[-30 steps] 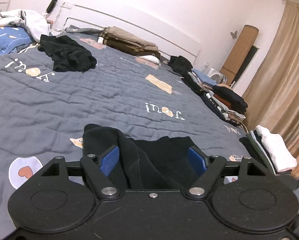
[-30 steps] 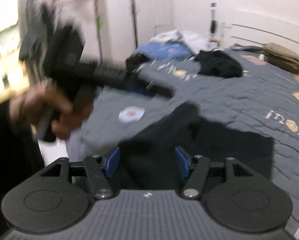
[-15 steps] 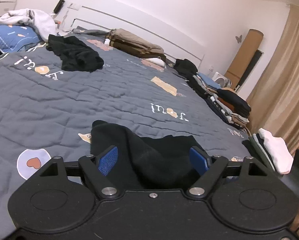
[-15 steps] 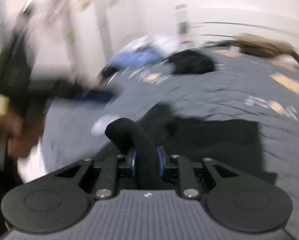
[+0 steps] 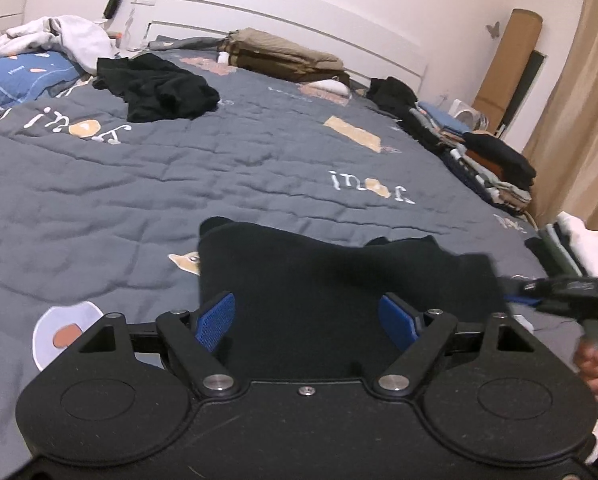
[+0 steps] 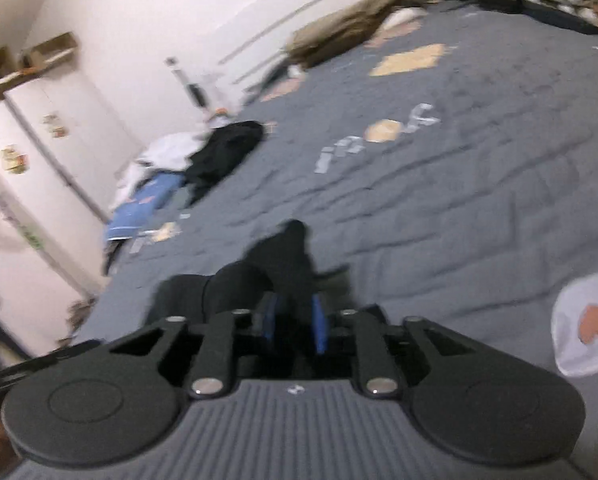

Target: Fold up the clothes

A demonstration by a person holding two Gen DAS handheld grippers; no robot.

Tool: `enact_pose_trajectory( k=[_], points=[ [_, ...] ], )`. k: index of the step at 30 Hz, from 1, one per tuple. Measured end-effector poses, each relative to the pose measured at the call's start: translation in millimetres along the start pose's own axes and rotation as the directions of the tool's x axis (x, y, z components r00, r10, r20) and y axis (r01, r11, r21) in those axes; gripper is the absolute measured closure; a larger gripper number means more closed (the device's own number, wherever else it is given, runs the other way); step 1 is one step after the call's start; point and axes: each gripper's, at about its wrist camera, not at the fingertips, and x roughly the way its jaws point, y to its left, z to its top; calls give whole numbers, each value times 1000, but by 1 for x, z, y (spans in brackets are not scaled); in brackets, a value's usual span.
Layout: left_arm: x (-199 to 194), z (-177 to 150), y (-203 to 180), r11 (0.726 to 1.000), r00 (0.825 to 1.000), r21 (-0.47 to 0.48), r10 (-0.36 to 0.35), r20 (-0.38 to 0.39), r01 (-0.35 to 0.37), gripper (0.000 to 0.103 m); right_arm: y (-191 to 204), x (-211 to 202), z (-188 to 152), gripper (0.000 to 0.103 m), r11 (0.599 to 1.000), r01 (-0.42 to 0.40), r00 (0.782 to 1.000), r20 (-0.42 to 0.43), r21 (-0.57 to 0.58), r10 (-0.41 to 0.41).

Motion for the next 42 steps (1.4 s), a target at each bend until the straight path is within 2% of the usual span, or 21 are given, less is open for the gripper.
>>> enact_pose_trajectory(
  k=[3, 6, 10, 13, 15, 17, 18, 21, 24, 25, 29, 33, 35, 39, 41, 42],
  points=[
    [1, 3, 2, 1000, 1000, -13, -4, 10, 5, 23, 6, -8, 6, 55, 997, -75, 997, 25, -33, 76],
    [2, 5, 1, 1000, 1000, -4, -9, 23, 9, 20, 12, -10, 9, 45, 990, -120, 990, 59, -70, 124],
    [8, 6, -2, 1000, 1000, -12, -17, 14, 18, 20, 17, 12, 6, 41, 988, -79, 996, 25, -133, 83],
    [11, 6, -5, 1000, 1000, 1, -20, 9, 20, 20, 18, 32, 2, 41, 988, -75, 997, -10, -135, 74],
    [13, 5, -4, 1000, 1000, 6, -20, 5, 20, 20, 19, 42, -1, 46, 988, -84, 996, -29, -130, 81],
    [15, 5, -2, 1000, 1000, 5, -14, 1, 14, 20, 19, 43, -1, 74, 988, -109, 994, -40, -106, 105],
    [17, 5, -1, 1000, 1000, 2, -11, -1, 11, 20, 17, 42, 0, 93, 990, -117, 992, -48, -83, 113],
    [19, 8, 2, 1000, 1000, -9, -1, 3, 1, 20, 7, 29, 10, 94, 993, -118, 993, 14, -6, 118],
    [20, 12, 4, 1000, 1000, -3, 3, 14, -3, 20, 0, 19, 18, 94, 994, -113, 992, 64, 6, 112],
    [21, 14, 6, 1000, 1000, 2, 5, 17, -5, 20, -1, 20, 17, 94, 995, -100, 993, 61, 2, 100],
    [34, 21, 20, 999, 1000, -30, 24, -4, -24, 20, -14, 41, 6, 94, 999, -26, 999, -41, 20, 26],
    [54, 26, 38, 997, 999, -74, 16, -49, -19, 20, -17, 46, 2, 93, 999, -38, 999, -39, 21, 39],
    [65, 28, 50, 992, 998, -125, -12, -69, 3, 20, -18, 47, 2, 93, 999, -41, 998, -36, 28, 42],
    [94, 28, 72, 969, 988, -235, -111, -111, 83, 20, -20, 47, 0, 93, 998, -43, 999, -32, 34, 44],
    [110, 24, 85, 936, 974, -324, -188, -123, 140, 31, -21, 49, 1, 93, 998, -43, 999, -31, 36, 44],
    [117, 22, 91, 919, 968, -360, -218, -123, 161, 49, -21, 49, 1, 93, 998, -44, 999, -29, 37, 45]
  ],
)
